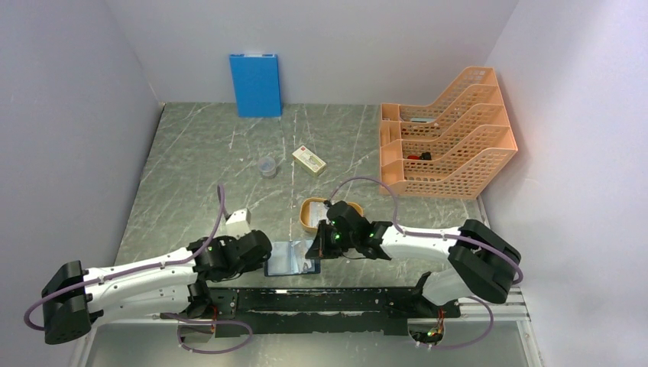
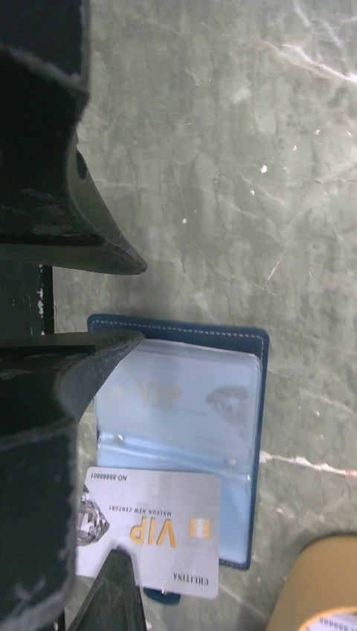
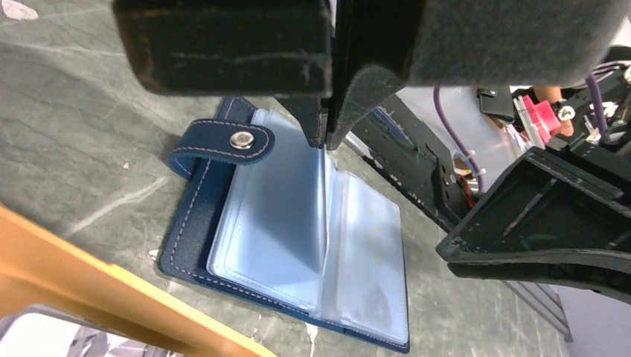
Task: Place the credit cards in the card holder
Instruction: Turn over the card slot in the card holder, then insert the credit card into the card holder.
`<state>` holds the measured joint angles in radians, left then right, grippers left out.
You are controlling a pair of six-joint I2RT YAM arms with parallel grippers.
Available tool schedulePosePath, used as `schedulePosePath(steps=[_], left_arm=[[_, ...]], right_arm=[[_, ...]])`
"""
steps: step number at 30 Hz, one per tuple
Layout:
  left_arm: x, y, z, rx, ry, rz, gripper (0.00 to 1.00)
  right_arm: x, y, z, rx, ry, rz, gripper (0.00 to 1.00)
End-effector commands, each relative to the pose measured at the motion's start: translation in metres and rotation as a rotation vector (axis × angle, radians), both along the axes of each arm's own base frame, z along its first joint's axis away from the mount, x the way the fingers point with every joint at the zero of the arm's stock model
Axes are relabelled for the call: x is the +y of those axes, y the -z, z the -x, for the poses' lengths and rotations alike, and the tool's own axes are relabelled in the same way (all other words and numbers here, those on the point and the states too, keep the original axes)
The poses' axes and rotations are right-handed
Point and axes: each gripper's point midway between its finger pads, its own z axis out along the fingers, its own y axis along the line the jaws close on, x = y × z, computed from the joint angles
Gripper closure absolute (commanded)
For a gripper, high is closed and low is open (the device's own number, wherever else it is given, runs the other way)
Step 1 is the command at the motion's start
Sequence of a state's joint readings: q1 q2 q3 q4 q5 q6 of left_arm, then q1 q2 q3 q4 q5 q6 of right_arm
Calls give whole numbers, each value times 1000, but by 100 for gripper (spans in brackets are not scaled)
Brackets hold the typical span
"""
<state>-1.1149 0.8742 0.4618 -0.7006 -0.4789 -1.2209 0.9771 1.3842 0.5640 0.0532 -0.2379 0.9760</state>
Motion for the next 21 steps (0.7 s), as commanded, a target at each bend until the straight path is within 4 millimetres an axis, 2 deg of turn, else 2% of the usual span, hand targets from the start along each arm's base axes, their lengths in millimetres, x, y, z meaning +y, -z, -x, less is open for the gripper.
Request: schedulePosePath(steps=[1,10,21], left_arm=[[9,10,5,21,-50,0,61],[12,26,14,63,-46,4,62],[11,32,17,80,-33,10,63]], right_arm=[[10,-3,-5,-16,3,-44,100],[13,5,-2,4,-14,-51,100],[18,10,1,31,-28,-59,100]])
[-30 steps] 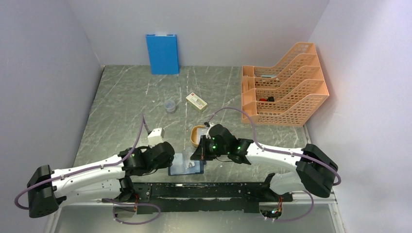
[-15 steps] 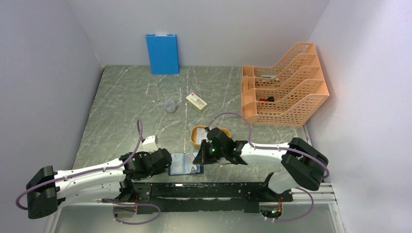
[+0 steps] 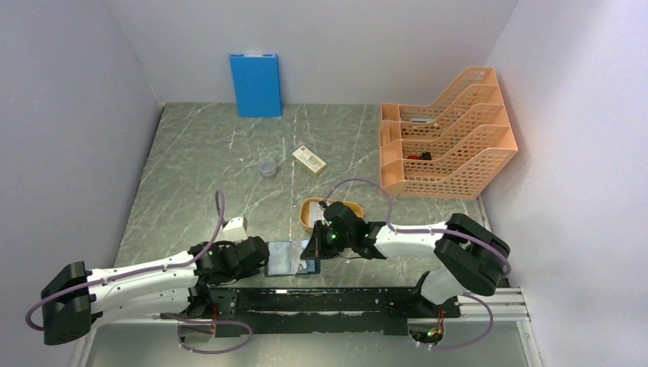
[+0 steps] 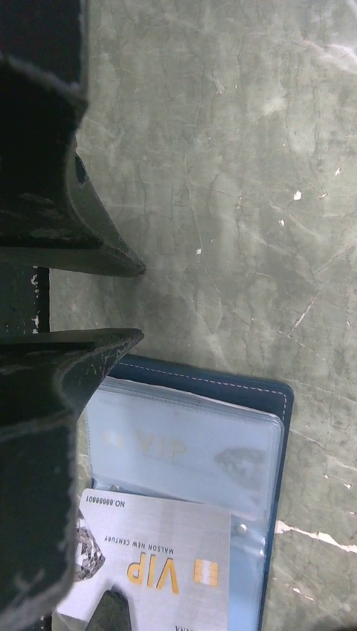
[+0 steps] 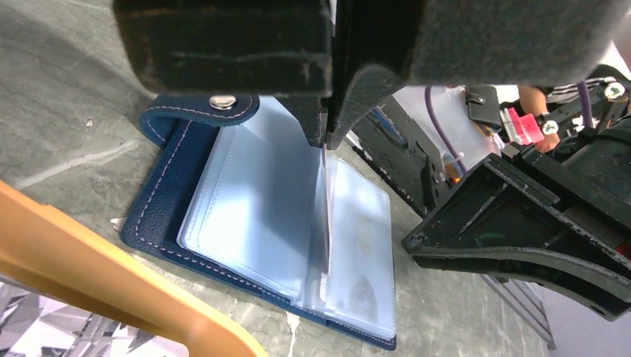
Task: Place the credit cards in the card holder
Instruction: Insert the credit card into the card holder.
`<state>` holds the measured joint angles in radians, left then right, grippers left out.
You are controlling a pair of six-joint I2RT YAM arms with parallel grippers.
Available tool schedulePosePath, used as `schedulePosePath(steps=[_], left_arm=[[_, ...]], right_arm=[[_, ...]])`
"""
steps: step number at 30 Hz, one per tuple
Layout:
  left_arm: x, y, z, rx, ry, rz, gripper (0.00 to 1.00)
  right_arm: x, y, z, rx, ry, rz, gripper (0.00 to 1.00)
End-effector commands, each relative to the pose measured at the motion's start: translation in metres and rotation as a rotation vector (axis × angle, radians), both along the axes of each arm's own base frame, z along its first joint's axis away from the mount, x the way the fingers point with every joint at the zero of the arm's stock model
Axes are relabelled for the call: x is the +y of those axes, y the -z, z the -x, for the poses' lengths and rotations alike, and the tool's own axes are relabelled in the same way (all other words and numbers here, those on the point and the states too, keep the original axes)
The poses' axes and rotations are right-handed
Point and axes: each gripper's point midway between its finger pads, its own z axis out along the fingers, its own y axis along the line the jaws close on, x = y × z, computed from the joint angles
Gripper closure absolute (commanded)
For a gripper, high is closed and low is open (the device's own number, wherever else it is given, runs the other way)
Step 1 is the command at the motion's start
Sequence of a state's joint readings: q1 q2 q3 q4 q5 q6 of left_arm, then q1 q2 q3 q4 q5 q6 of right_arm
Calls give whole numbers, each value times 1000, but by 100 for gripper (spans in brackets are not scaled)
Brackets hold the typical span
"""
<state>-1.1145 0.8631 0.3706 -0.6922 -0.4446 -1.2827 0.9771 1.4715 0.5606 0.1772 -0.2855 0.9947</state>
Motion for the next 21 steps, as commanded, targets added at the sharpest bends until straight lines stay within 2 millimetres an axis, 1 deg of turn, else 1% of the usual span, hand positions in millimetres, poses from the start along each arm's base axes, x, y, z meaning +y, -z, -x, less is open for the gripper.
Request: schedulePosePath(steps=[1,9,21], left_arm=[[-4,4,3,13,4,26,63],[-6,6,3,20,12,26,64],[-8,11,6,32,26,32,66]], right_arm=[[2,4,2,12,-7,-8,100],[5,8,0,31,19,-21,100],[14,15,4,83,42,-78,100]])
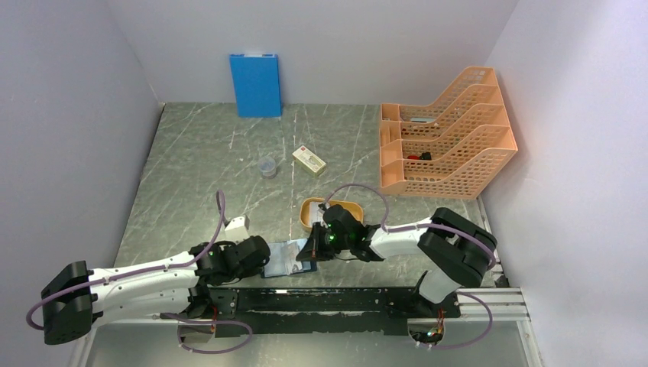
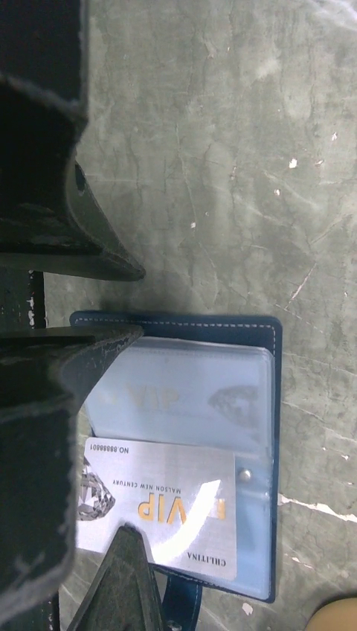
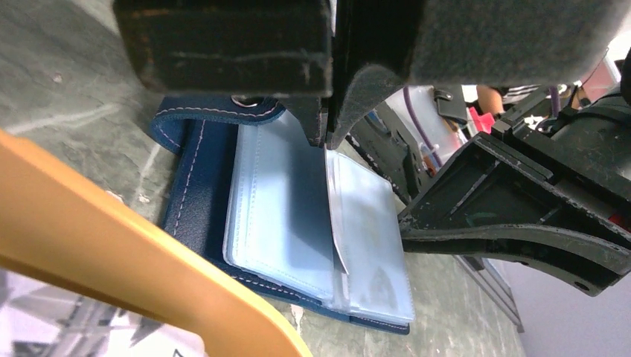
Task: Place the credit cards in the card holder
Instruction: Insert the credit card into the card holder.
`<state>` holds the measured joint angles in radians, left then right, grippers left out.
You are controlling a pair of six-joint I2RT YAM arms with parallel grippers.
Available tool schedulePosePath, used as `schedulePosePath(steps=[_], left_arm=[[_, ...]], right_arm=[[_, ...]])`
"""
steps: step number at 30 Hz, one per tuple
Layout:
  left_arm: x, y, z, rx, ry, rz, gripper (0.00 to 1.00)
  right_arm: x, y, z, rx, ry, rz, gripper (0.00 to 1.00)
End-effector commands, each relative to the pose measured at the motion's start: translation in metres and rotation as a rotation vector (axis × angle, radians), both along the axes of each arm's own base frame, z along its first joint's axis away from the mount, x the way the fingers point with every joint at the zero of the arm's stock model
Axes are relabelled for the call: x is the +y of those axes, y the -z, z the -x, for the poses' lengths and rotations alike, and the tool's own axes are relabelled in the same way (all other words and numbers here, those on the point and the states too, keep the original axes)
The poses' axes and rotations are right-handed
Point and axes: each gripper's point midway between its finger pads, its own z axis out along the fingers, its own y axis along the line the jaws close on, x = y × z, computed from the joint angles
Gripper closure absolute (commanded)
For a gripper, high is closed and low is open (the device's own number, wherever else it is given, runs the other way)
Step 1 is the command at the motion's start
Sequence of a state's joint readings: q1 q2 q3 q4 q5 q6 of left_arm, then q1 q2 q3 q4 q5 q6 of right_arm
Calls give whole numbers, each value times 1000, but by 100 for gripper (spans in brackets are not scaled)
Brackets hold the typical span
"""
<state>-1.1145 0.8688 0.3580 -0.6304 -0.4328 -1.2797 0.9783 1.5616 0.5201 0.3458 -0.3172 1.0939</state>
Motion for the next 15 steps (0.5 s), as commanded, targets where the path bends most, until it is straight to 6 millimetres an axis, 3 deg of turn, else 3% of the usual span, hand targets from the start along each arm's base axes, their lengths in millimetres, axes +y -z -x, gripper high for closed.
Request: schedulePosePath(steps=[1,15], left_arm=[[3,11,9,43,20,-12,67],[2,16,10,50,30,-17,69]], right_arm=[[4,3,2,15,6,-20,100],[18,-2,4,46,-10,-92,100]])
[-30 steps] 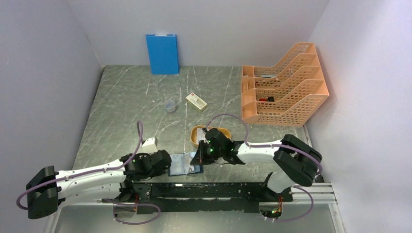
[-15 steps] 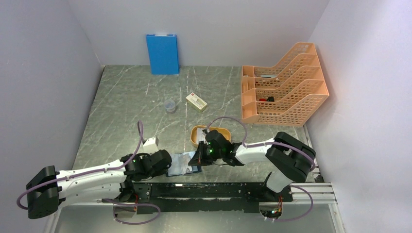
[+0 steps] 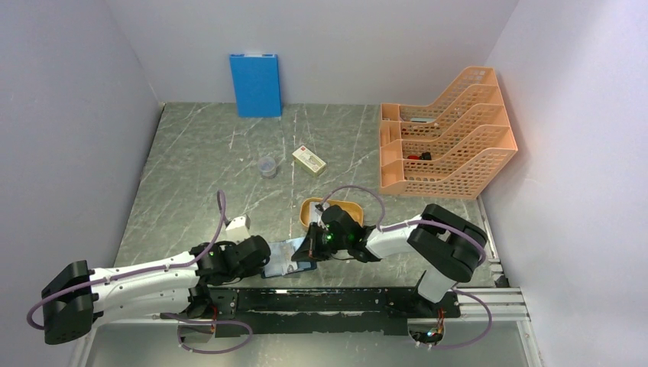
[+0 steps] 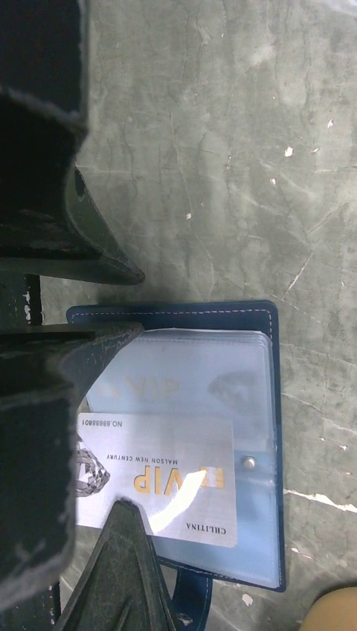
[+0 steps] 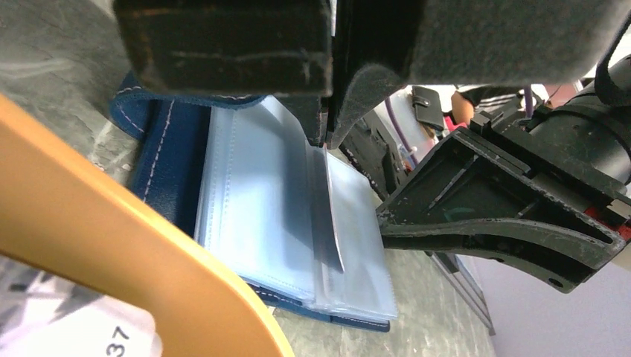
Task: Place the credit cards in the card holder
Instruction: Insert the credit card into the card holder.
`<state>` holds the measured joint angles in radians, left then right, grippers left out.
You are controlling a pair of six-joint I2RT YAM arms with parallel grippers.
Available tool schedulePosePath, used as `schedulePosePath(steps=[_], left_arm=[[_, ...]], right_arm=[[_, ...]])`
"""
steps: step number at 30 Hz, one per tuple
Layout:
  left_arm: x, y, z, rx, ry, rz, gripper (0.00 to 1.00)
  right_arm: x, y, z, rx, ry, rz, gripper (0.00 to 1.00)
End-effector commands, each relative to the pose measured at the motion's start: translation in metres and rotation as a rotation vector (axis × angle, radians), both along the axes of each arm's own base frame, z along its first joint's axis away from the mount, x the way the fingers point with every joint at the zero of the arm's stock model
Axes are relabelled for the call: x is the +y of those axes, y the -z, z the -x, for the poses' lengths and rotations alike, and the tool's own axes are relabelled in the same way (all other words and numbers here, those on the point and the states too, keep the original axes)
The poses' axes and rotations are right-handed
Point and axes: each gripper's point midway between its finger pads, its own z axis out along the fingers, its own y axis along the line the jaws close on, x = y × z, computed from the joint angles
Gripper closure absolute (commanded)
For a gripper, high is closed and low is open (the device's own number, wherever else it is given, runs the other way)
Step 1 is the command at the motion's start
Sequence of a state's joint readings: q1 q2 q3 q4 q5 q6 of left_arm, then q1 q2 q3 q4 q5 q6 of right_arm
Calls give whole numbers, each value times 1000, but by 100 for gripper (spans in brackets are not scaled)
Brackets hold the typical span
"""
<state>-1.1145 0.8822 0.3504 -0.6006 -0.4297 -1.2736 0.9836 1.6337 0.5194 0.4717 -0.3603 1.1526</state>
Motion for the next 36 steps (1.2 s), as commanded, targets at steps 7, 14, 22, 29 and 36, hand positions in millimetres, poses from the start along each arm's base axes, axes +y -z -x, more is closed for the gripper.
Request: schedulePosePath(steps=[7,14,22,29,36], left_arm=[[6,14,12,52,22,-21,69],[6,15,12,56,23,-24,69],[7,16,13,59,24,-24,70],[7,17,14,63,26,-24,69],[5,17,14,64,29,-19,70]], right_arm=[[-1,7,-6,-27,29,19,100],[-4,17,-10,-29,54,54,100],[-9,25,-14,-33,87,85,100],[-9,29,-14,-33,83,96,100],[-1,31,-9,-43,54,110,100]])
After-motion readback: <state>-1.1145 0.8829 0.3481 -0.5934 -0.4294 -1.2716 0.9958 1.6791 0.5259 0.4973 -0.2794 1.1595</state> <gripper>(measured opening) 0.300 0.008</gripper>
